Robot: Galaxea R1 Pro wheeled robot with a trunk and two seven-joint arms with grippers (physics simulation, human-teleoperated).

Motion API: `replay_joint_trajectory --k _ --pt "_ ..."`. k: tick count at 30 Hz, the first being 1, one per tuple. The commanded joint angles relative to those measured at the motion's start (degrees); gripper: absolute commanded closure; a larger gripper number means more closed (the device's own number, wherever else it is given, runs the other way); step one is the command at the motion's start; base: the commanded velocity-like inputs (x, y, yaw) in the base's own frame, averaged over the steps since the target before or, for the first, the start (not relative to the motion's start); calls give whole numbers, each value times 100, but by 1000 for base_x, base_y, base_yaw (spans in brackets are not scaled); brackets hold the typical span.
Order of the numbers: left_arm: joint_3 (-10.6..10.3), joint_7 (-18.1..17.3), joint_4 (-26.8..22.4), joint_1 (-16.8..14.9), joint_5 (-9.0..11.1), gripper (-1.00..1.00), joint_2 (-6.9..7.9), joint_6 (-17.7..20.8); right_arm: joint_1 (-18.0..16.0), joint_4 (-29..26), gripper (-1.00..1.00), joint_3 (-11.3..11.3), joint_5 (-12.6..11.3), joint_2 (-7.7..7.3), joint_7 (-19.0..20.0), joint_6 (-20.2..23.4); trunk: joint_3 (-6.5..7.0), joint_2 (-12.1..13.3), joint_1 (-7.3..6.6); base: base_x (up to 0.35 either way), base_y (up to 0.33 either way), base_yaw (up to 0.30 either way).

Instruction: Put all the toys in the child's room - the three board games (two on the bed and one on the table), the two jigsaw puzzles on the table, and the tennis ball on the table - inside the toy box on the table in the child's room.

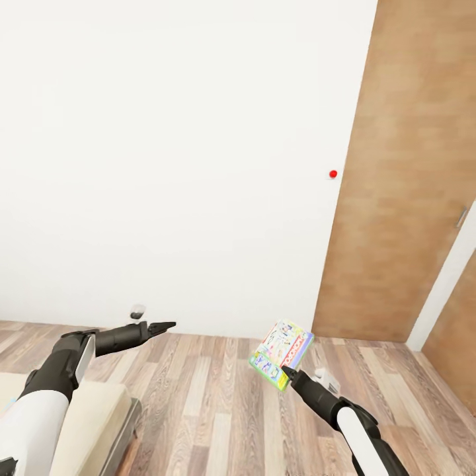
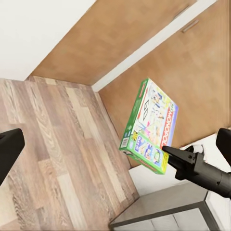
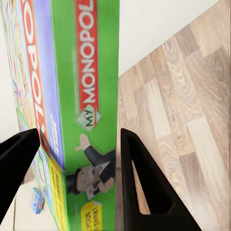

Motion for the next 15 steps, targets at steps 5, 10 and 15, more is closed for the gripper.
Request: replay_joint_trajectory --k 5,10,15 --pt "21 -36 -7 -4 -38 -100 -18 58 -5 34 100 8 -34 -4 -15 12 10 -11 3 0 0 -248" --pt "21 -35 -7 -4 -38 -100 -22 58 -5 41 100 8 -34 -4 -15 12 30 -11 3 0 0 -248" --pt "21 -34 -7 -4 -38 -100 -30 58 -5 43 100 8 -35 -4 -15 11 50 -11 3 0 0 -247"
